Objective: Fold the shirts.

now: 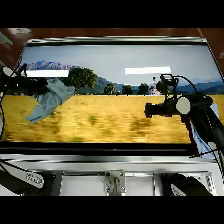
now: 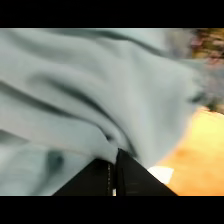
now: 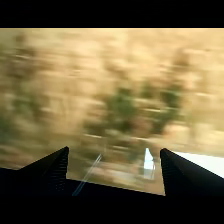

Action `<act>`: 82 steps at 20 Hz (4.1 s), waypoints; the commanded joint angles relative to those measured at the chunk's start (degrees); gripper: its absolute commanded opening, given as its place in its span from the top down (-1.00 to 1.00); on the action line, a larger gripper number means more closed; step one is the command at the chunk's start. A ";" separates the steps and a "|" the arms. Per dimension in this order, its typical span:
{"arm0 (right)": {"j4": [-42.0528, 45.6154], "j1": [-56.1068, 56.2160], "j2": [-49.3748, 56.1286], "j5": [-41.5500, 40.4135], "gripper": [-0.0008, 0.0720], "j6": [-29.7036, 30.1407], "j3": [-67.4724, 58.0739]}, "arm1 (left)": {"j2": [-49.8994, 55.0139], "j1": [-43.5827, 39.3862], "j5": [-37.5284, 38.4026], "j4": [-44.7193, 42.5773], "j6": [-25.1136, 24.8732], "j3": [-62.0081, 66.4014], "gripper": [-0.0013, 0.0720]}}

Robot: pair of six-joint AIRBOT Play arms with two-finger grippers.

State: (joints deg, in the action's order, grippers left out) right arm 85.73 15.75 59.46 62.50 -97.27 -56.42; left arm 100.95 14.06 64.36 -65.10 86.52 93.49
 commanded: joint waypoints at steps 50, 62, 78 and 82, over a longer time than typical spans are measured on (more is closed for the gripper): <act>-19.50 -22.71 -8.79 17.00 -0.94 16.48 13.84 | -10.01 -35.78 -12.35 28.28 -8.11 -36.83 0.88; -29.70 -11.17 8.90 -5.92 0.06 18.56 21.00 | -11.17 -35.71 -10.56 28.24 -9.03 -28.72 0.88; -29.20 -9.51 -14.69 -0.55 0.80 17.59 -38.95 | -36.87 -29.09 -8.83 24.81 -13.20 23.30 0.88; -29.24 -9.51 -14.51 10.16 0.80 12.22 -41.07 | -40.19 -29.09 -1.18 22.84 -11.87 23.34 0.88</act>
State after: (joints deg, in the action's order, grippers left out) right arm 56.73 6.04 45.25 65.67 -81.17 -93.86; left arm 63.16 -15.16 57.84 -40.51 73.30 114.39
